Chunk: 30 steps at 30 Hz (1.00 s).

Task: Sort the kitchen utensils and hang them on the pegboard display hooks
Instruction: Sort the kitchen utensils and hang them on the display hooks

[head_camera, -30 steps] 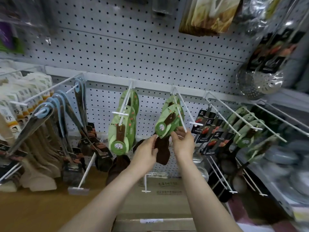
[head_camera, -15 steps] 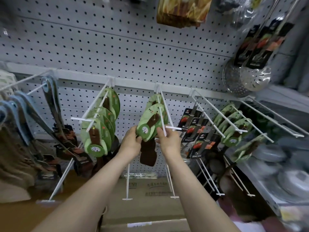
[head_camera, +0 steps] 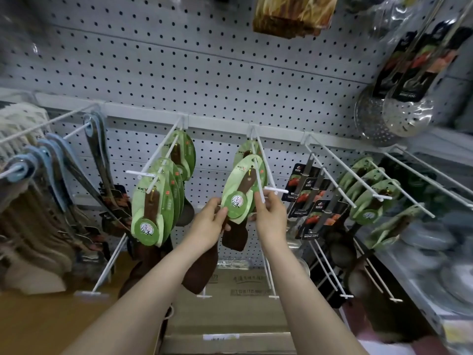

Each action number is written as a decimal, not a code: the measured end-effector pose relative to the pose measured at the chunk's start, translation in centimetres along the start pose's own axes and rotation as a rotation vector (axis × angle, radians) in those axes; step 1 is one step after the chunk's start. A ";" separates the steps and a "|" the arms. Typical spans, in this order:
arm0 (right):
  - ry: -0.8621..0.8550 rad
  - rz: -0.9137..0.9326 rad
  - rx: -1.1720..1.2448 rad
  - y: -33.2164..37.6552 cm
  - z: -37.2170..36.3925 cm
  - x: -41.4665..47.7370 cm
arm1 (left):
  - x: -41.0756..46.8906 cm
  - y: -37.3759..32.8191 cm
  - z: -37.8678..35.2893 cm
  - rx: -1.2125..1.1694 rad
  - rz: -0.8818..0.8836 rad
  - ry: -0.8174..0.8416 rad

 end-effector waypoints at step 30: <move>-0.016 -0.019 0.101 -0.2 1.0 -0.5 | -2.3 -1.1 -1.2 -0.287 0.069 0.026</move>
Point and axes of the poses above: each hand's wrist, its own x-axis towards the middle knuckle, its own z-axis out of the back of the hand, y = z × x, the point moved 4 cm from there along x, towards the middle knuckle, and after that the axes turned 3 degrees about x, right-handed, at the moved point
